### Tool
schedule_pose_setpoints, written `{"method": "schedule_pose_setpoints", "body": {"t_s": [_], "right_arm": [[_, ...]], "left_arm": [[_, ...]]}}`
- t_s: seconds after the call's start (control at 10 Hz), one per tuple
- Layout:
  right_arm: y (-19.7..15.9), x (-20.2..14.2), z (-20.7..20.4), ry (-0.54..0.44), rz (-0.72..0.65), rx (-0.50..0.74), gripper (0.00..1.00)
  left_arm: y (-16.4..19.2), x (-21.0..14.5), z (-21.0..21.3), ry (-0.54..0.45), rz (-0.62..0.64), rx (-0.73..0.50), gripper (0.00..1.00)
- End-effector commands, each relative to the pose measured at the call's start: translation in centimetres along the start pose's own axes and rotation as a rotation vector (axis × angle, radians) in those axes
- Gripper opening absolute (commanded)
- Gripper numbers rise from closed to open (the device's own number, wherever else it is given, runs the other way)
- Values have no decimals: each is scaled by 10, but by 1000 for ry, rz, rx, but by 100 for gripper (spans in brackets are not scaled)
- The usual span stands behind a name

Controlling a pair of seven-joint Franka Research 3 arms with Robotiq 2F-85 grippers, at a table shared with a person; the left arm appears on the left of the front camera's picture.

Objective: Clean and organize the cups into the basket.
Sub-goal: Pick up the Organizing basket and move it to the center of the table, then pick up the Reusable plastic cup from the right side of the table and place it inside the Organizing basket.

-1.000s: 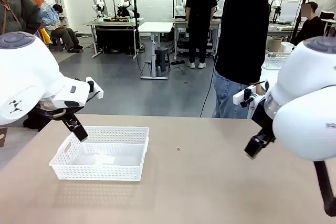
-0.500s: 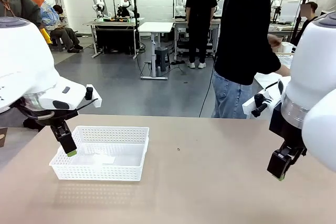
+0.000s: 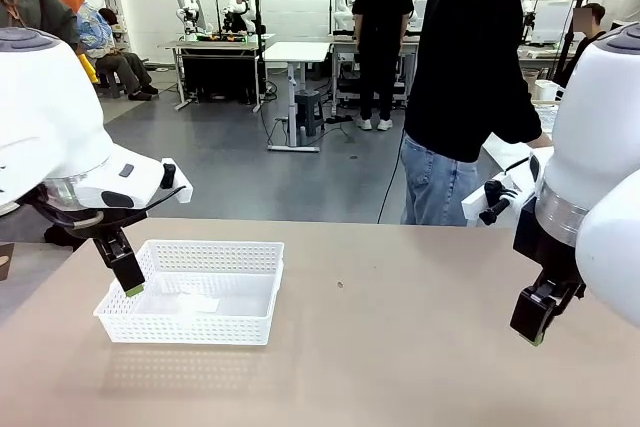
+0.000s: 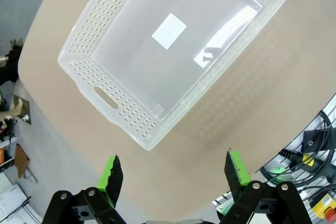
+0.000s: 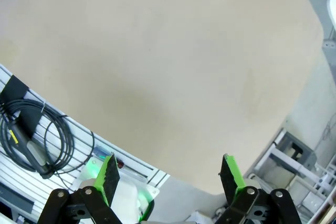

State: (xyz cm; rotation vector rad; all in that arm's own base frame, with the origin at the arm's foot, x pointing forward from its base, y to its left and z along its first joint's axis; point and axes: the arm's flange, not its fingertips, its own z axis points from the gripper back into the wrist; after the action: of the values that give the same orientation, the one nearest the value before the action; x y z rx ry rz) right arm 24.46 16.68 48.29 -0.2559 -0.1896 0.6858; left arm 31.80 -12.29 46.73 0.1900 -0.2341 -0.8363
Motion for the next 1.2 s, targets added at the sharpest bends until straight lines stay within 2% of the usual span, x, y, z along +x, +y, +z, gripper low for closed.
{"method": "schedule_pose_setpoints", "body": {"t_s": [0.0,0.2,0.3,0.4,0.5,0.8,1.1], "right_arm": [[-19,2,-5,-139,-39,371,100],[-68,-28,-35,-227,-230,812,100],[-93,-50,-53,-274,-298,983,100],[-118,-72,-71,-309,-389,1091,100],[-141,-94,-86,-336,-484,1163,100],[-192,-157,-120,-487,-687,1359,100],[-211,-211,-124,-559,-814,1342,100]], "left_arm": [[22,2,11,-251,74,-398,100],[65,-27,9,-476,175,-848,100],[85,-49,3,-528,229,-969,100],[110,-71,-5,-566,296,-1068,100],[135,-96,-13,-603,379,-1125,100],[194,-172,-49,-678,662,-1179,100],[219,-233,-61,-664,863,-1117,100]]}}
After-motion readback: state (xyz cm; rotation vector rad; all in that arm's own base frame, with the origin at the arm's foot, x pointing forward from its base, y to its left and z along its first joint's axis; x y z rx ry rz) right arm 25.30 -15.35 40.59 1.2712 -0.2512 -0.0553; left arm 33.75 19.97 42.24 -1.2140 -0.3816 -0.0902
